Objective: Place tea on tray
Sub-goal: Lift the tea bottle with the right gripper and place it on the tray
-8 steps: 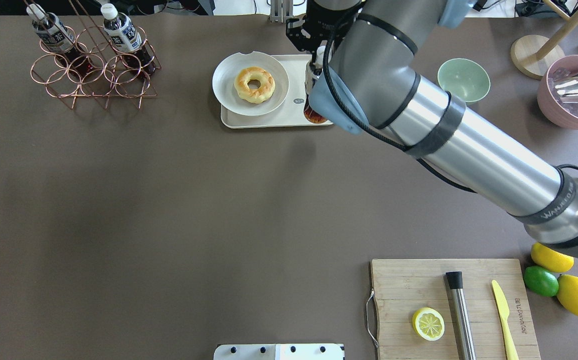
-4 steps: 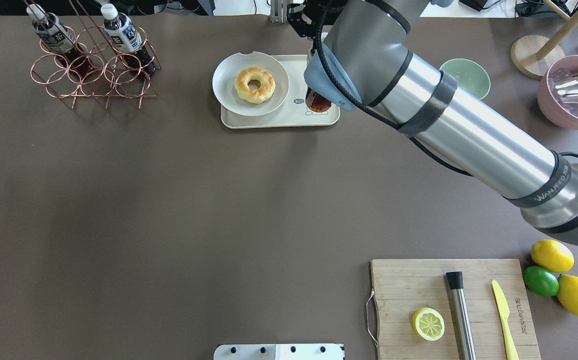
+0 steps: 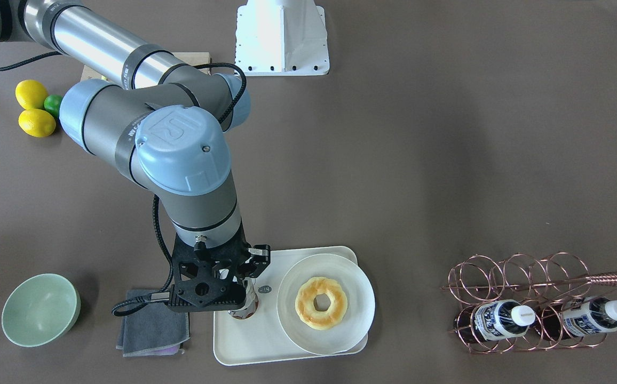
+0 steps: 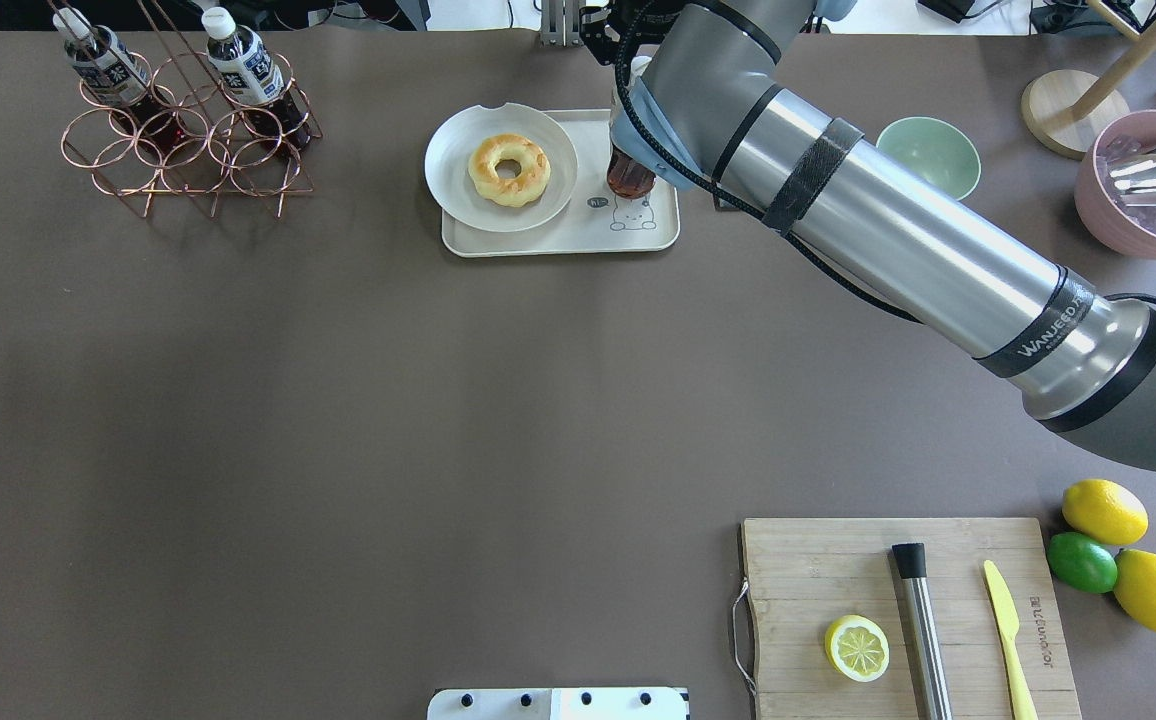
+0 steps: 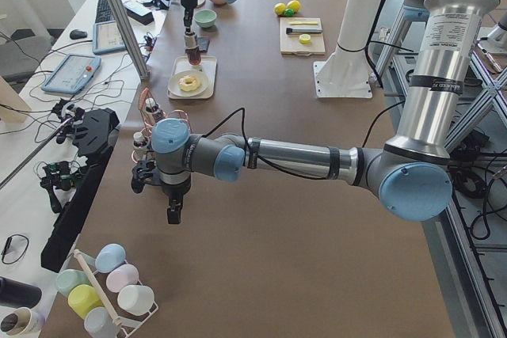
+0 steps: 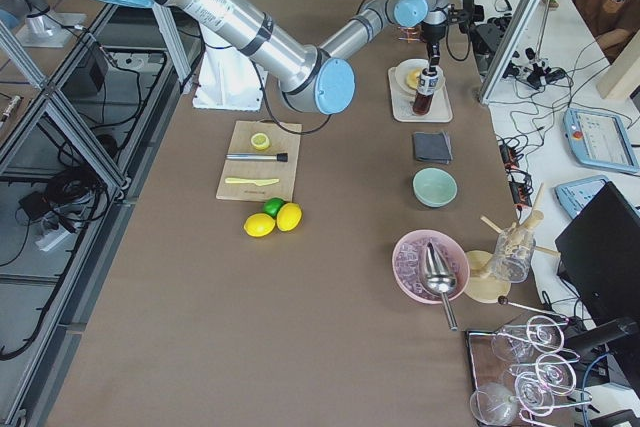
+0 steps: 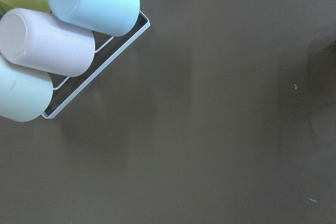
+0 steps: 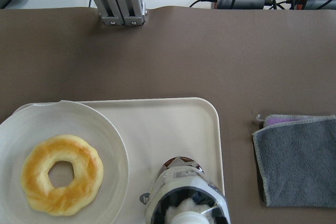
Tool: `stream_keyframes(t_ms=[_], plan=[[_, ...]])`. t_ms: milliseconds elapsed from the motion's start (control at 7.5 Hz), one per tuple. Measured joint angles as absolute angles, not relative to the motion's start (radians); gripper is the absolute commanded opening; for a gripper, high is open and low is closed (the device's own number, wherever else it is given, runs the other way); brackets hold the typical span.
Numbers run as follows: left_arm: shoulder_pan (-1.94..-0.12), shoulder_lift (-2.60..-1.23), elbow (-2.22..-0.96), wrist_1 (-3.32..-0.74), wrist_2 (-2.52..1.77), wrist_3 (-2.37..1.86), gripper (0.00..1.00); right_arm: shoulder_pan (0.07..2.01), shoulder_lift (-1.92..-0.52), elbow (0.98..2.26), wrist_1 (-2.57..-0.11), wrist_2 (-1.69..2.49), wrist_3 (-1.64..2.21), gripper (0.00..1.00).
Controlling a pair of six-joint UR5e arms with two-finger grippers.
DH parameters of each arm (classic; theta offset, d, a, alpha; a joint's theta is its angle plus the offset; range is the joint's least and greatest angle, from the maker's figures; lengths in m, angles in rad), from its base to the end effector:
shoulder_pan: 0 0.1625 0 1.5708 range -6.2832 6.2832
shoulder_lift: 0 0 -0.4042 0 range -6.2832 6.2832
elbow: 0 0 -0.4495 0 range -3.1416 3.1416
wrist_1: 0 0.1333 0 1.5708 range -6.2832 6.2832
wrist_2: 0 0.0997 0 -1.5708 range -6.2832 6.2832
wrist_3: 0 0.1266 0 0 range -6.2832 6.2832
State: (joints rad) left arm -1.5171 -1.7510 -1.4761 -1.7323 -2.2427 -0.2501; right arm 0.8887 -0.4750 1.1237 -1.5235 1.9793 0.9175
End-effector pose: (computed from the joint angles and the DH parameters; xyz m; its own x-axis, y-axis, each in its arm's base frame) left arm -0.0200 -0.6432 0.5935 0.7622 -0.0517 -0.6453 0.1410 0.9861 0.0875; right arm -0.4832 -0.7266 0.1010 0.7196 0.0012 0.6944 -0.1441 0.9785 0.1476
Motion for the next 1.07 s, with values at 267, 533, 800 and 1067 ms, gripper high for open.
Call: stream_keyframes(t_ms=[267, 533, 800, 1067], plan=[[-1.517, -1.752, -1.467, -1.742, -2.243, -0.25, 0.98, 0.884, -0.479, 1.124, -1.519, 1.972, 0.917, 0.0], [-1.517, -1.752, -1.465, -1.744, -2.243, -0.25, 0.98, 0.884, -0.483, 1.122, -1.515, 1.965, 0.91, 0.0], [-1.517, -1.753, -1.465, -1.744, -2.243, -0.25, 0.98, 0.884, -0.485, 1.12, -1.513, 1.964, 0.91, 0.99], [-1.517, -1.754, -1.465, -1.744, -2.242, -0.25, 0.98, 0.886, -0.49, 1.121, -1.503, 1.965, 0.91, 1.0]])
